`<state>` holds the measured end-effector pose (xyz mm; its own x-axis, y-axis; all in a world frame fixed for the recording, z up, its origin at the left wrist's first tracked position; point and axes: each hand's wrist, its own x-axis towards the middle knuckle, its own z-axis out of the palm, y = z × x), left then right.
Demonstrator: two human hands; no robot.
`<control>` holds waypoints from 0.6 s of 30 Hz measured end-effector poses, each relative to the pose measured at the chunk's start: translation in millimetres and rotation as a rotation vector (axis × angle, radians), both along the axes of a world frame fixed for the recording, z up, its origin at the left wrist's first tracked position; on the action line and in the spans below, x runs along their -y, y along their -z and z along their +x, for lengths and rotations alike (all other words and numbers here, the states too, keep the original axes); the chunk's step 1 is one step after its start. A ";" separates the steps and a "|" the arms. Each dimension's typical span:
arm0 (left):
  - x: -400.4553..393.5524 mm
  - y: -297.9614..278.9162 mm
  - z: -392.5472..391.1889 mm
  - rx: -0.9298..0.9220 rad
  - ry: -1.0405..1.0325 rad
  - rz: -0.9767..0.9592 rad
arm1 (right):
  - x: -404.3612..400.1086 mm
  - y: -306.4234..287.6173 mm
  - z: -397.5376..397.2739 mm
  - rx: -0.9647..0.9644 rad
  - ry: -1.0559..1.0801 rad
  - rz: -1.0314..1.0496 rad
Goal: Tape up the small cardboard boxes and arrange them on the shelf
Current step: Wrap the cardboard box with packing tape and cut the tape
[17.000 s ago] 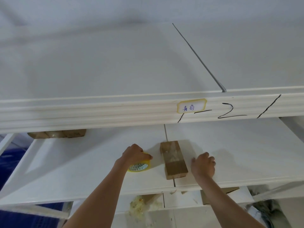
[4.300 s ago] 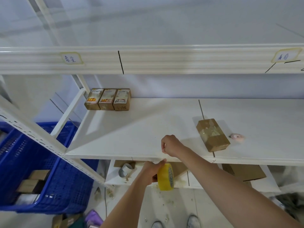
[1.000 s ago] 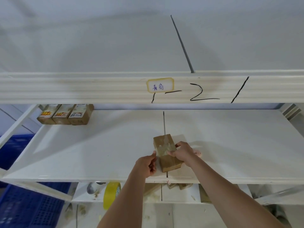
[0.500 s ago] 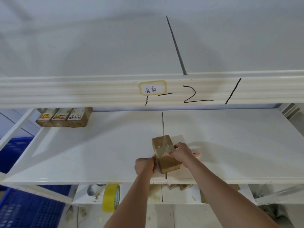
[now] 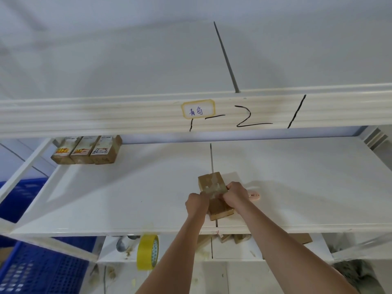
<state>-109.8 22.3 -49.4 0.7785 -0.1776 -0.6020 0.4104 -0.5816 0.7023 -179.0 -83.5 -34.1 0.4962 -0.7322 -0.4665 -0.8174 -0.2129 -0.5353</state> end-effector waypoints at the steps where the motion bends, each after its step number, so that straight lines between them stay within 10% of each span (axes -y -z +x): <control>1: 2.3 -2.0 1.8 -0.035 0.013 -0.016 | -0.9 -1.3 0.3 0.005 0.008 0.004; 10: -4.9 -30.4 3.9 -0.336 0.065 -0.203 | -20.7 -22.0 -0.4 0.163 0.135 0.183; 18: -55.3 -54.5 26.0 -0.158 0.114 -0.470 | -38.3 -49.0 2.3 0.527 0.135 0.545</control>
